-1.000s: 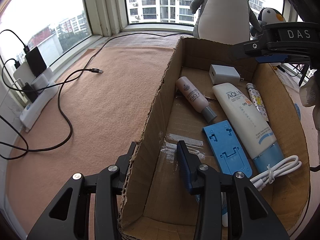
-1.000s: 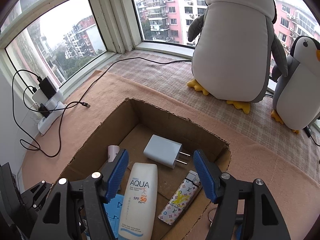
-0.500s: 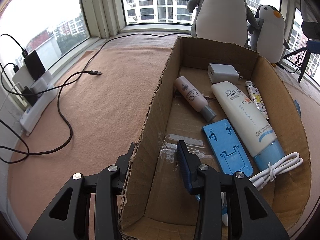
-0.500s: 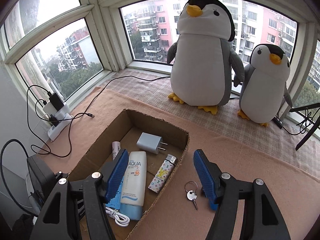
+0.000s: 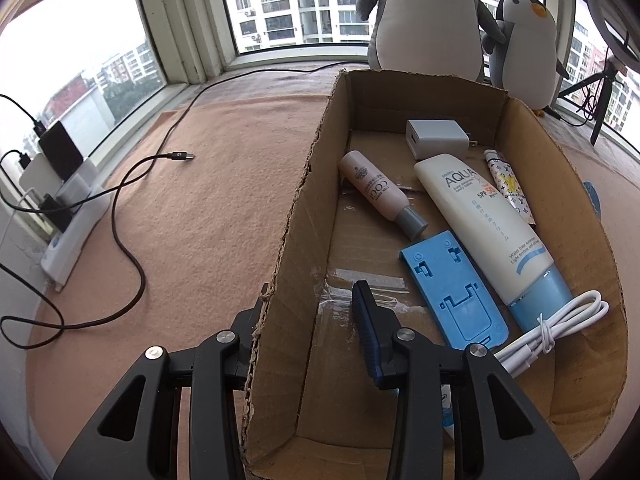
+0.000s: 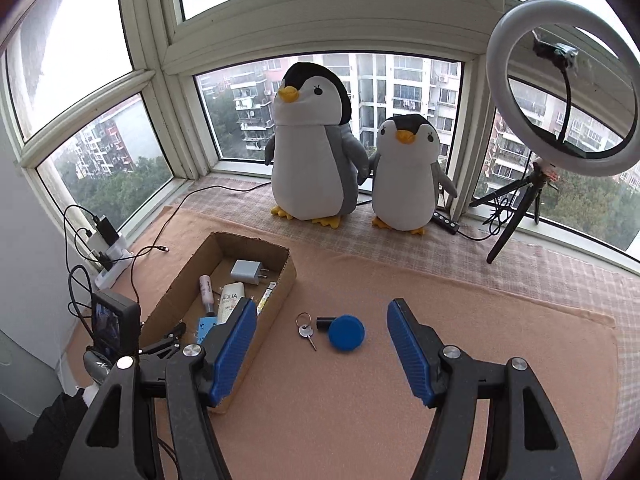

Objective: Organize rigid objects
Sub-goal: 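Move the right gripper to the blue round case and grasp it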

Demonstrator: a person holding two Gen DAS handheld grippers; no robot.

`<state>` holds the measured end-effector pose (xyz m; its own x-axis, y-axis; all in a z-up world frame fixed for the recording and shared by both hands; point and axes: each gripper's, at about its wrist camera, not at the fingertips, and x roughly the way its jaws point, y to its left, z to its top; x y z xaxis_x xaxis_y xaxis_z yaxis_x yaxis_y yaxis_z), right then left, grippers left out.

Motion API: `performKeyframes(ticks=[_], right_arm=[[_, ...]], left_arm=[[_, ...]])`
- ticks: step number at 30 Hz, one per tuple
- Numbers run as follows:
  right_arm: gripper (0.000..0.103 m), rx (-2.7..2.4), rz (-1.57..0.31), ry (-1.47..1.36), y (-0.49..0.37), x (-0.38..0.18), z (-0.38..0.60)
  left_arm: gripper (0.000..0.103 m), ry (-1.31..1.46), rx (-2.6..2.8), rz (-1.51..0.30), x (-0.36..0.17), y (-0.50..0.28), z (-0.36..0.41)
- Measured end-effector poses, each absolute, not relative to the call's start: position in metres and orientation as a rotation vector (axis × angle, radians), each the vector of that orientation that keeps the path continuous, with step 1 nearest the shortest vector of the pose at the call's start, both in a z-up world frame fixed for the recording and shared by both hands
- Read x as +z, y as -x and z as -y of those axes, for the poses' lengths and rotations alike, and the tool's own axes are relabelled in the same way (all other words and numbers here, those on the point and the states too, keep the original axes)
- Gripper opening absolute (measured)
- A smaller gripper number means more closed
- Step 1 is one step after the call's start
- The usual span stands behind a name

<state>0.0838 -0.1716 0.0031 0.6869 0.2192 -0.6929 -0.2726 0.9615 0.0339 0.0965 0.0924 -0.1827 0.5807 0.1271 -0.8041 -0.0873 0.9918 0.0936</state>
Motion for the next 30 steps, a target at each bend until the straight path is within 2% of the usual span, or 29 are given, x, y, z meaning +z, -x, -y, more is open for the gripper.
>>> performKeyframes(ticks=[5,12,22,30], right_arm=[[0.066,0.258,-0.769,0.069,-0.069,-0.011,0.187],[0.066,0.274,-0.77,0.077,-0.08,-0.066,0.193],[0.066,0.277,-0.861,0.061,-0.139,-0.149,0.185],[0.063,0.228,-0.927,0.002,-0.193,-0.17,0.173]], left_arm=[[0.037,-0.038,0.126,-0.941,-0.183,-0.096,-0.093],[0.038,-0.027,0.141,-0.941,-0.183,-0.095,-0.093],[0.038,-0.015,0.158,-0.943,-0.182,-0.094,-0.093],[0.038,-0.013,0.158,-0.943,-0.183,-0.094,-0.094]])
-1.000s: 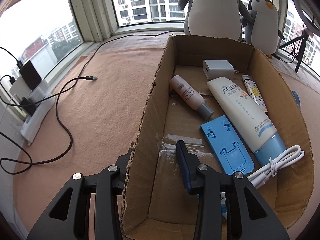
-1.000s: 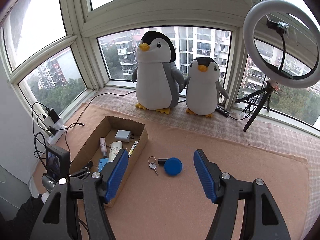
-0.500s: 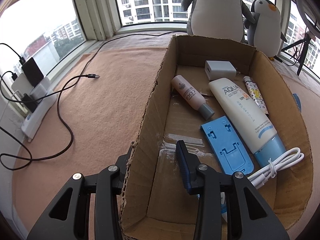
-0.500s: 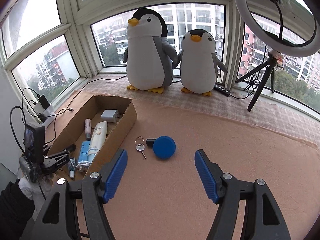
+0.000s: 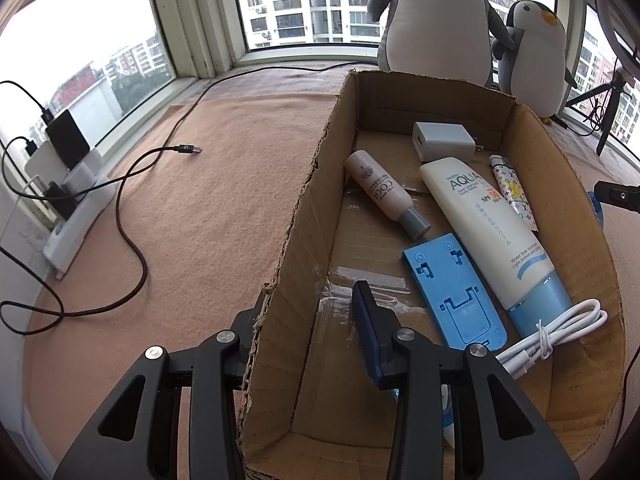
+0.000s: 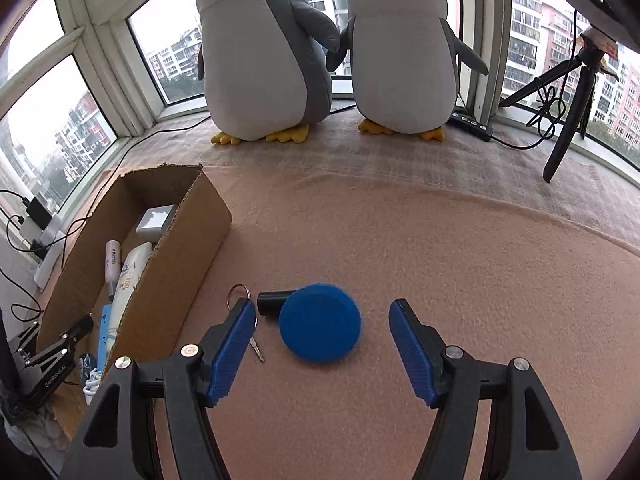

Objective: Organize rigid objects
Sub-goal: 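Move the right gripper to the blue round case and grasp it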

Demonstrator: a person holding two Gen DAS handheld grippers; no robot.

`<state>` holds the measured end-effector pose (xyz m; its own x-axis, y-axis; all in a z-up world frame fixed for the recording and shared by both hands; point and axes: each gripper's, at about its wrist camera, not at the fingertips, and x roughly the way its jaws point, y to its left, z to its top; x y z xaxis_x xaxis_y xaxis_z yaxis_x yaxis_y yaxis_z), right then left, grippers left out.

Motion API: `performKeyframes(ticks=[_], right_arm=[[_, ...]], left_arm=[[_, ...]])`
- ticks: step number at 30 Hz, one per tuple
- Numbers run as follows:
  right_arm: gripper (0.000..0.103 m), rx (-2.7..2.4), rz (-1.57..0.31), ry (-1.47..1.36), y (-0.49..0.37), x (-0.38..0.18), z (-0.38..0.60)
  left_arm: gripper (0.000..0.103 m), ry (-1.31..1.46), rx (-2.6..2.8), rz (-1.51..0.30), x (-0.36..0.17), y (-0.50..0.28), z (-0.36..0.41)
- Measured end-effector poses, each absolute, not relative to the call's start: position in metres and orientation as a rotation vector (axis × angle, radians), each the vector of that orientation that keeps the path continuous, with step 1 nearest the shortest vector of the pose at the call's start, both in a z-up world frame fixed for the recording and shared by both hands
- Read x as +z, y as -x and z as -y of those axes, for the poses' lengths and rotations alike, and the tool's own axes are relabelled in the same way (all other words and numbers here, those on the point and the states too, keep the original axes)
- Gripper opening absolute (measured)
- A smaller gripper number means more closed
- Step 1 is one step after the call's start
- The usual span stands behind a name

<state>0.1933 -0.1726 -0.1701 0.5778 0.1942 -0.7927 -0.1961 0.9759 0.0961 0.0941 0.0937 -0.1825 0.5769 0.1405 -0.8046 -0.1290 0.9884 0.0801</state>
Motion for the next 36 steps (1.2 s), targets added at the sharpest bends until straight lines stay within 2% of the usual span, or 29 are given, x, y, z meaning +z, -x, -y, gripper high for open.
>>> performKeyframes(ticks=[4,10,21,23,25,26,36], right_arm=[[0.038,0.197,-0.976,0.013,-0.218,-0.177,0.168],[0.027,0.221,-1.03,0.059,-0.226,-0.185,0.164],[0.027,0.237,-1.032,0.039,-0.192,-0.184,0.192],[0.034,0.27,-1.021,0.037,-0.185,-0.181,0.191],[0.053,0.281,-1.0,0.066,-0.179,-0.179,0.185],[0.056,0.285,-0.991,0.085,-0.176,-0.18,0.182],[0.057,0.287,-1.031,0.128,-0.182,-0.199,0.169]], left_arm=[[0.038,-0.011,0.157,-0.94,-0.183,-0.094,-0.094],[0.038,-0.008,0.157,-0.94,-0.183,-0.094,-0.094],[0.038,-0.008,0.157,-0.938,-0.182,-0.094,-0.094],[0.038,-0.008,0.156,-0.938,-0.182,-0.094,-0.094],[0.038,-0.009,0.156,-0.938,-0.182,-0.094,-0.094],[0.038,-0.008,0.156,-0.938,-0.182,-0.094,-0.094],[0.038,-0.004,0.157,-0.937,-0.182,-0.093,-0.095]])
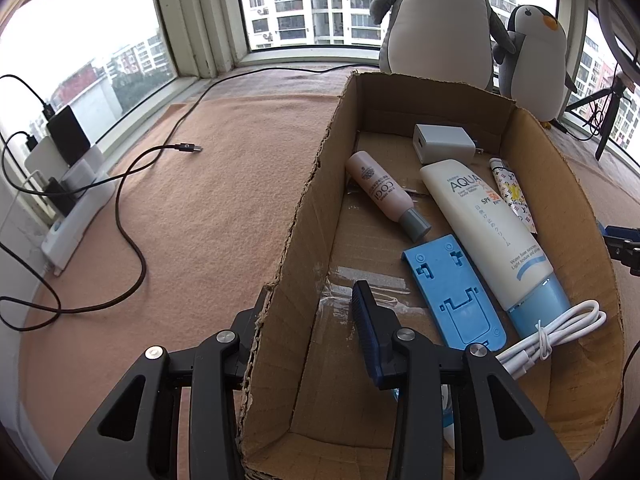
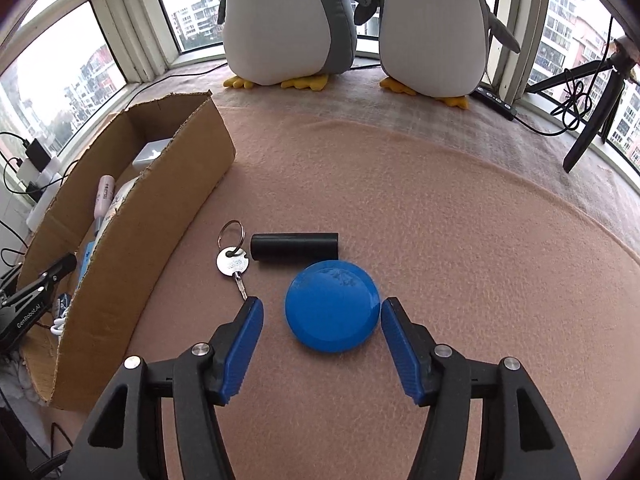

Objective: Organize rigid objects
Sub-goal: 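Move the right gripper to the blue round case and grasp it, then carry the blue case with the right gripper into the box and release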

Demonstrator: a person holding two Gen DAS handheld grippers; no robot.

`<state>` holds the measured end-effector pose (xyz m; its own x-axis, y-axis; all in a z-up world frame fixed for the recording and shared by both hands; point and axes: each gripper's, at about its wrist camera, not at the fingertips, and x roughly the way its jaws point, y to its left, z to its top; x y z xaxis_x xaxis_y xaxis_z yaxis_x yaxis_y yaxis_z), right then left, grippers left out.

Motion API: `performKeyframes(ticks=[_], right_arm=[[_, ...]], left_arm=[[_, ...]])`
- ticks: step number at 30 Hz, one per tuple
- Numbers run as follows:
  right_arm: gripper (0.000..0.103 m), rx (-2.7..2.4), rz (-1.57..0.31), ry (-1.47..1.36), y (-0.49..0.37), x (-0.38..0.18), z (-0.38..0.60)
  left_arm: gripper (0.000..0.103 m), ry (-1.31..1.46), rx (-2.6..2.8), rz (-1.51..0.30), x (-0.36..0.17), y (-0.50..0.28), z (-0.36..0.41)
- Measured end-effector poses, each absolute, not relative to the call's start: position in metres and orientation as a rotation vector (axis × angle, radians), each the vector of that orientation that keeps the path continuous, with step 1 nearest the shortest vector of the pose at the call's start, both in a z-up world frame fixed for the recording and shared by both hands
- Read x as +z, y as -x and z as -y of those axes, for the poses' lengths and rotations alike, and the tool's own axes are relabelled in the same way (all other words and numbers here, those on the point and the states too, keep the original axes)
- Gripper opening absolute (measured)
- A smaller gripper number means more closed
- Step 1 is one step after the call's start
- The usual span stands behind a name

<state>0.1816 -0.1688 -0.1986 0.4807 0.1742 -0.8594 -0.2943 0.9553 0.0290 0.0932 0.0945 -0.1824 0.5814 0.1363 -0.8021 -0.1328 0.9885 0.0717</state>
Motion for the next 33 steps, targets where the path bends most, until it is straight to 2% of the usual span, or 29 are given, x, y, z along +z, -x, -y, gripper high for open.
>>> performKeyframes(ticks=[8,10,11,19,33], right_arm=[[0.056,0.282,-1.052,0.135,-0.187,-0.203,0.172],[0.047,0.271,-1.051,0.146,-0.187,-0.203,0.172],[0.046,0.271,-1.052,0.147,-0.187,-0.203,0.173],[0.046,0.275,-1.049,0.114,-0.18,-0.198,0.178],[0.046,0.403,-0.909,0.066,-0.152,-0.129,0.134]], left_arm=[[0.038,0.001,0.158,-0.936,-0.183,-0.093,-0.095],[0.038,0.001,0.158,-0.936,-0.183,-0.093,-0.095],[0.038,0.001,0.158,-0.936,-0.183,-0.093,-0.095],[0.038,0.001,0.157,-0.935,-0.183,-0.093,-0.096],[0.038,0.002,0.156,-0.934,-0.184,-0.093,-0.096]])
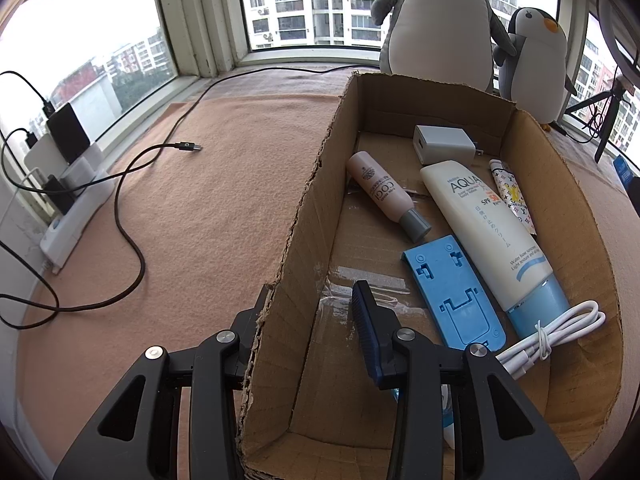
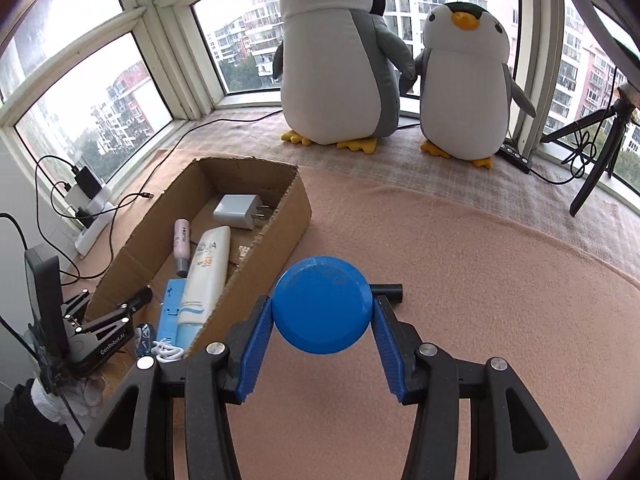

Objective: Organize rigid objects
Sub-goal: 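Carry the blue case with the right gripper into the box and release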

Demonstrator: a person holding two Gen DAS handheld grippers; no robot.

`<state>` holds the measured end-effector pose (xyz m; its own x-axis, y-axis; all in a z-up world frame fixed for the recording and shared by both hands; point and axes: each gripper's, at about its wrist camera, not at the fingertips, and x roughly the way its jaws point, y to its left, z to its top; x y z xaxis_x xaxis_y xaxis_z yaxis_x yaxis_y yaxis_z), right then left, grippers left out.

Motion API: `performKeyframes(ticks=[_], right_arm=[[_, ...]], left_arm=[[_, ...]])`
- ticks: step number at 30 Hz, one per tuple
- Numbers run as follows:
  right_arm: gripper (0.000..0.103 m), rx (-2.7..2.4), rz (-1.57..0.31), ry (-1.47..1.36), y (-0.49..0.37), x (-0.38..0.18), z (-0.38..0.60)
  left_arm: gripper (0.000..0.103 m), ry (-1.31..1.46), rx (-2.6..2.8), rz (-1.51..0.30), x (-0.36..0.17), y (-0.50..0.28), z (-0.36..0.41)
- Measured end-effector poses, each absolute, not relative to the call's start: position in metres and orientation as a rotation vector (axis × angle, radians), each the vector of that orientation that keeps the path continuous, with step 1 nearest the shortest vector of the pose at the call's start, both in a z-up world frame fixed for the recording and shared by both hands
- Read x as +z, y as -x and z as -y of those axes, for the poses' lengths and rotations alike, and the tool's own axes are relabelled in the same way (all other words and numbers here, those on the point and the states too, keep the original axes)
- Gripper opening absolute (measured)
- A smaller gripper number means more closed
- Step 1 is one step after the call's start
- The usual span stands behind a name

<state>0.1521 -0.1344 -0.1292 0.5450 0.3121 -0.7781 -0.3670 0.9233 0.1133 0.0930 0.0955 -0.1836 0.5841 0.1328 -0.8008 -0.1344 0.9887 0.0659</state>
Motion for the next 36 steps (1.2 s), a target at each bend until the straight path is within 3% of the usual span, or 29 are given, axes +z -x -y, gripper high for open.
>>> performKeyframes(ticks=[9,36], right_arm=[[0.046,0.524,-0.868,0.109,-0.143,-0.109,0.076],[0.046,0.612,-0.915,0.191,-0.141,-0.134,0.002]], left_arm=[[0.038,0.006,0.156,-0.933,-0.184,-0.093,-0.095],[0.038,0.02,0.153,-0.929,-0.184,-0.093,-0.094]])
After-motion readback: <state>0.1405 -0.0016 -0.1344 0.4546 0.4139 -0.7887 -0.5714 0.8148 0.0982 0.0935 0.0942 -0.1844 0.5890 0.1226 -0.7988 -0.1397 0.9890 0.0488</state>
